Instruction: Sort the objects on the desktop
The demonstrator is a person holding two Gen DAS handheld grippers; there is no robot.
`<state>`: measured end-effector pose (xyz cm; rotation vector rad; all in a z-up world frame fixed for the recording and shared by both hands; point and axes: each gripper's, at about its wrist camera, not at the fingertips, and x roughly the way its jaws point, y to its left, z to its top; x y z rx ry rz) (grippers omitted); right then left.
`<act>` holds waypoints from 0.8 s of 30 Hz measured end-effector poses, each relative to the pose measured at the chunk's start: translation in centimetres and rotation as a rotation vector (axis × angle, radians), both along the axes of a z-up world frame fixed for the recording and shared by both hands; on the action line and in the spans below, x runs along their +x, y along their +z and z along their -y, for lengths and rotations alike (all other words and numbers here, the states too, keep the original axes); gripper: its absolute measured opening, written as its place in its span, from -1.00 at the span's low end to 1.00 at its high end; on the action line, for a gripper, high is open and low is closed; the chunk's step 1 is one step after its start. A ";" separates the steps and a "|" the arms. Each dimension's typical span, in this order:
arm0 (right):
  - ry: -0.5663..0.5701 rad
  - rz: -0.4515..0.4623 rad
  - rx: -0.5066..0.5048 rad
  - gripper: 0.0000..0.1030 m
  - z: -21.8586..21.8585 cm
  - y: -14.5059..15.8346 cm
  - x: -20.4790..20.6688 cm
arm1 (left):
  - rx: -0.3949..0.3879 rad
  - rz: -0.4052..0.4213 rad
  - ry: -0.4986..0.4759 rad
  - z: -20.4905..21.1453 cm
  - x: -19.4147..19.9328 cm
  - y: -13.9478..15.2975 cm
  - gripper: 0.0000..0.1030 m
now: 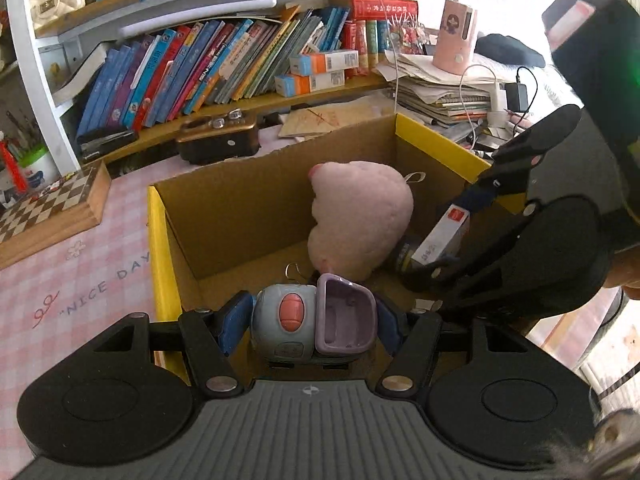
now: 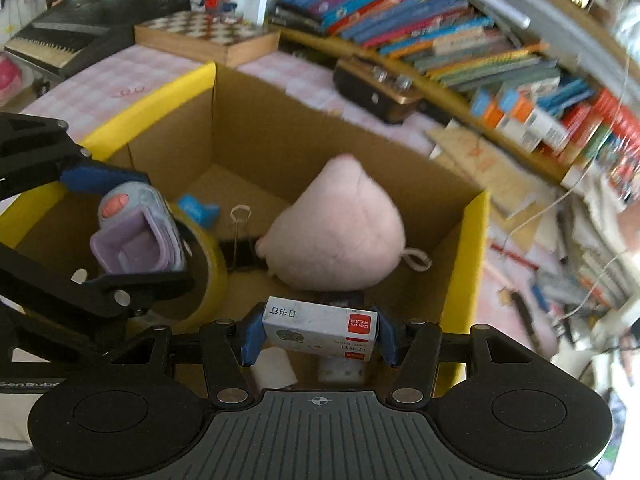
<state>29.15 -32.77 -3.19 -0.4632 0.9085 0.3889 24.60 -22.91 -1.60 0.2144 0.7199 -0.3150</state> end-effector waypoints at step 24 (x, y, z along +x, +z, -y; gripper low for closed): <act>-0.083 0.222 0.133 0.49 1.6 5.0 -5.4 | -0.124 0.273 0.172 -3.6 -6.1 5.1 1.00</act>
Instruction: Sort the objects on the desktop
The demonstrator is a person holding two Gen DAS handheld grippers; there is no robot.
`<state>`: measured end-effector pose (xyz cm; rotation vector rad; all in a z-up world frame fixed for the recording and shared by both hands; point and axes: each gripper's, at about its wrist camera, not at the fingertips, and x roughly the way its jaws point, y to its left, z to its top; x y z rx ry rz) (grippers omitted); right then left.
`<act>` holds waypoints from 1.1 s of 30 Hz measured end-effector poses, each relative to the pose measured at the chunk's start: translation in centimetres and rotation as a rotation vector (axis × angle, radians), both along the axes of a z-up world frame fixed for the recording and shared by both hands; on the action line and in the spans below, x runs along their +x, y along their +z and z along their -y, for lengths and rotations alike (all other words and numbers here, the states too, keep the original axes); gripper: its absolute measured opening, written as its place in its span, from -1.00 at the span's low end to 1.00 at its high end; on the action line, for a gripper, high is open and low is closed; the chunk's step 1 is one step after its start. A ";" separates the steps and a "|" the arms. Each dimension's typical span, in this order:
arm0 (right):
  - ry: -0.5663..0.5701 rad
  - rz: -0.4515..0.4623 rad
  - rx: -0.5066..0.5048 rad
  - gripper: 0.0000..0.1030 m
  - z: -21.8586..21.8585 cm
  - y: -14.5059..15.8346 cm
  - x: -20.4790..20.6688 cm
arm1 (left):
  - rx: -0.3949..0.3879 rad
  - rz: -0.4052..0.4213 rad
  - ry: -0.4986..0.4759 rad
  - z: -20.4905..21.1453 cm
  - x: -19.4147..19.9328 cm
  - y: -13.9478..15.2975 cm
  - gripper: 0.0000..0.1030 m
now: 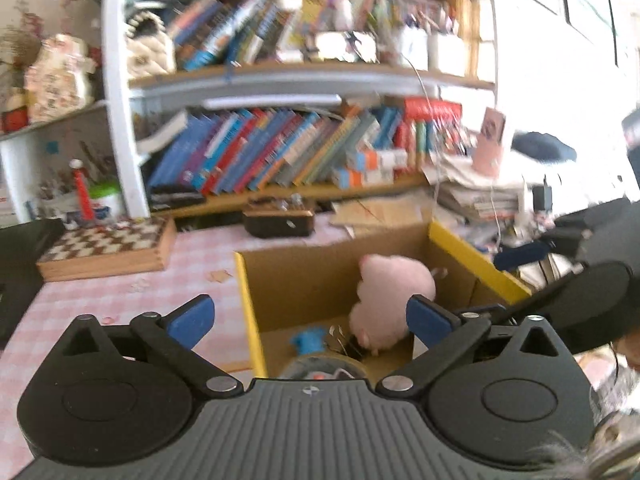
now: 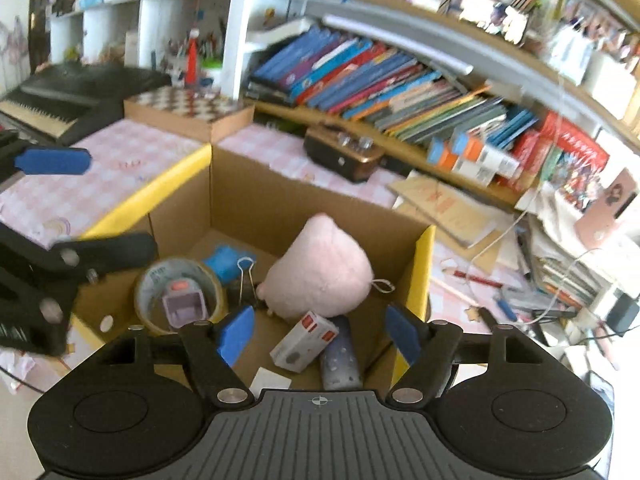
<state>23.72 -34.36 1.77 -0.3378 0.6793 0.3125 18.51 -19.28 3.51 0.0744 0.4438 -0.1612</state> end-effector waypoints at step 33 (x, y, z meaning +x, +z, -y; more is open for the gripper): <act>-0.320 0.131 0.333 0.91 -7.3 0.6 -19.7 | -0.095 -0.001 0.220 -13.1 -20.5 -0.3 1.00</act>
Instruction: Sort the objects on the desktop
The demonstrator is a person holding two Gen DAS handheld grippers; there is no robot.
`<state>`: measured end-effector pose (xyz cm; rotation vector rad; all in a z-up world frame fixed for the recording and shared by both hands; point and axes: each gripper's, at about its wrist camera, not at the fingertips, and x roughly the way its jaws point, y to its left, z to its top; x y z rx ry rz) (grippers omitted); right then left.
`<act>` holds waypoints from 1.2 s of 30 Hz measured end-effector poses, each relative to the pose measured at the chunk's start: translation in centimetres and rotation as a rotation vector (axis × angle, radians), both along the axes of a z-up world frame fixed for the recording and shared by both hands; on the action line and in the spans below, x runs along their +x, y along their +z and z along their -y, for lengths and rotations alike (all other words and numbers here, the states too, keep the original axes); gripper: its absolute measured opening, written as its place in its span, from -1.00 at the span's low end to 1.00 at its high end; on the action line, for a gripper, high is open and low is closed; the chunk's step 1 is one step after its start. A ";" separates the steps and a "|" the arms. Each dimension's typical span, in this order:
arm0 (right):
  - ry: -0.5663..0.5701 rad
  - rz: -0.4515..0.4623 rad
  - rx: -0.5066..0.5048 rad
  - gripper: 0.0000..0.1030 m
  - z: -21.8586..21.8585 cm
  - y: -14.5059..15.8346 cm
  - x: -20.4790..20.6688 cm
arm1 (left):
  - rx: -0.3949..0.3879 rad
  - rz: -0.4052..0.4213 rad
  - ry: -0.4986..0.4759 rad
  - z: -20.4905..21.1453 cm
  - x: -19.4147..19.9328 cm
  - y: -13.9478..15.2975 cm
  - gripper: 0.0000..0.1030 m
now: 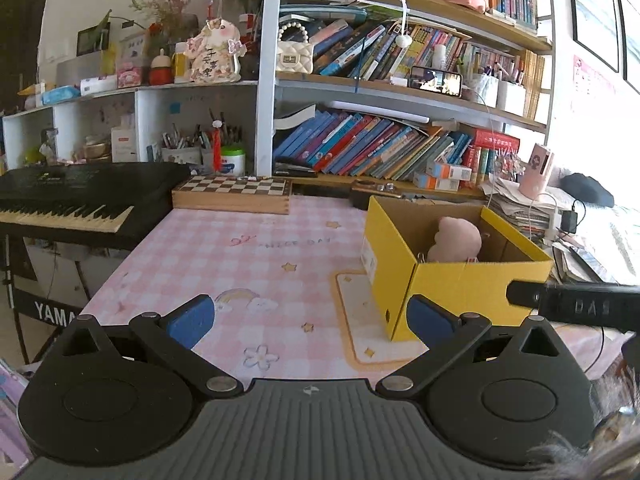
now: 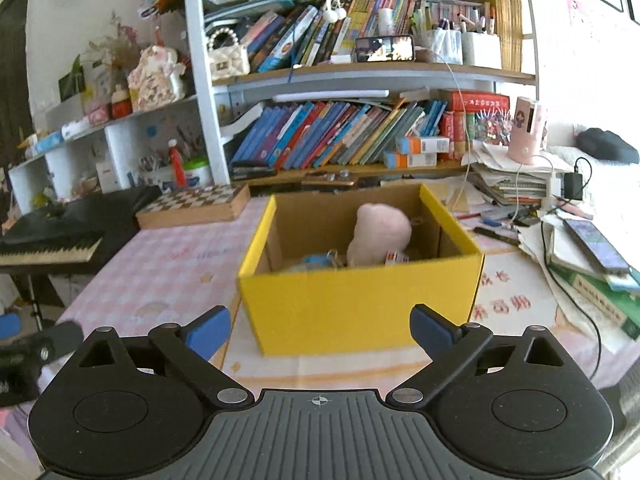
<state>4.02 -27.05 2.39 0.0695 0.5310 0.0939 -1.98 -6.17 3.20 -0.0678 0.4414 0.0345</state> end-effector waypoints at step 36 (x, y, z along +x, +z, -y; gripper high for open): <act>0.030 -0.103 -0.074 0.94 -4.9 -2.3 -4.4 | -0.068 -0.114 -0.027 -3.7 -3.1 -2.8 1.00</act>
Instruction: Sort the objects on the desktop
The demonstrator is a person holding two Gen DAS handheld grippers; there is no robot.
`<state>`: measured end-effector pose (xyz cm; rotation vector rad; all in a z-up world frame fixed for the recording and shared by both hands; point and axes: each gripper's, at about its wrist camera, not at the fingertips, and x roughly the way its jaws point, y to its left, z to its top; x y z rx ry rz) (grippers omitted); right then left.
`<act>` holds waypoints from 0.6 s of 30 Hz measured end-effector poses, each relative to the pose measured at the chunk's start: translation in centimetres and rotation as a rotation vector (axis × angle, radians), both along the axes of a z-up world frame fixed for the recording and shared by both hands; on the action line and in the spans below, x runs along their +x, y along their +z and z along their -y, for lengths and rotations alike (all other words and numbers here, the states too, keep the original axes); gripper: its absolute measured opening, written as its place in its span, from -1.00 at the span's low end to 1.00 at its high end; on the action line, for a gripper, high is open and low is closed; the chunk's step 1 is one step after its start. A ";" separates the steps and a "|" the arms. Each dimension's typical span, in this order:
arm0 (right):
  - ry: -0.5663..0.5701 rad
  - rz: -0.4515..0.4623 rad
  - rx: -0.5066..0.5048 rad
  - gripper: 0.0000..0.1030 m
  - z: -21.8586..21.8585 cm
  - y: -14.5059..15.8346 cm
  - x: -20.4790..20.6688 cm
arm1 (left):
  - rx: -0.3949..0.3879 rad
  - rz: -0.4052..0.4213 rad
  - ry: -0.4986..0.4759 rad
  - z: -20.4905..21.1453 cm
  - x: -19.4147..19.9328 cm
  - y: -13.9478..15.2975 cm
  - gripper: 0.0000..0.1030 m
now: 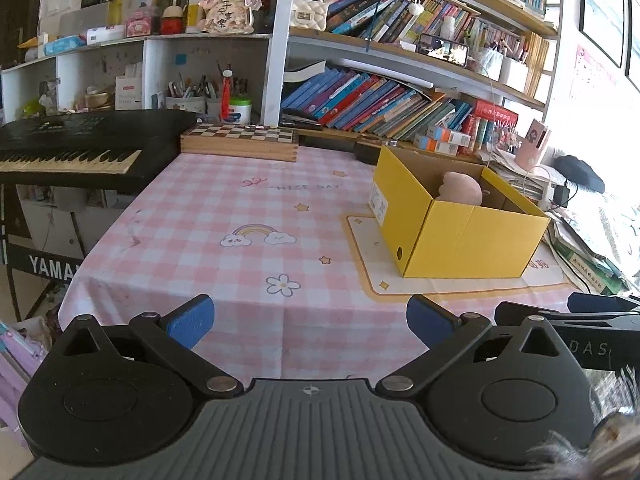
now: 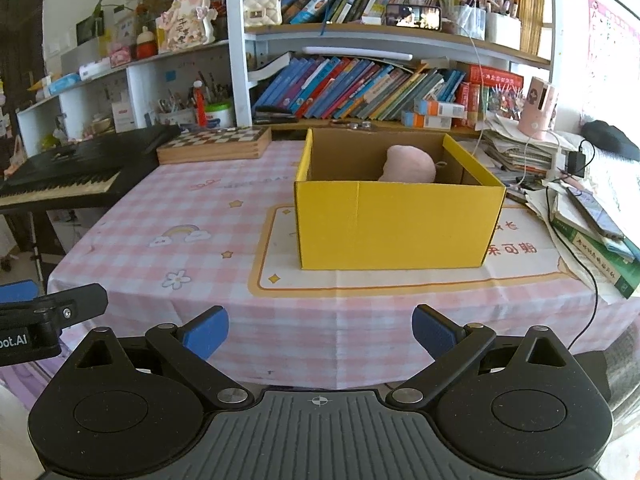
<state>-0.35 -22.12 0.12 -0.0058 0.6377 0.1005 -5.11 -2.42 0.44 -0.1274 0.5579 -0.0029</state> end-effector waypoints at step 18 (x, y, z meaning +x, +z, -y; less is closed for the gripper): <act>0.007 -0.027 0.008 0.94 -1.4 -0.3 -0.4 | 0.005 -0.048 0.006 -0.8 -0.6 -0.7 1.00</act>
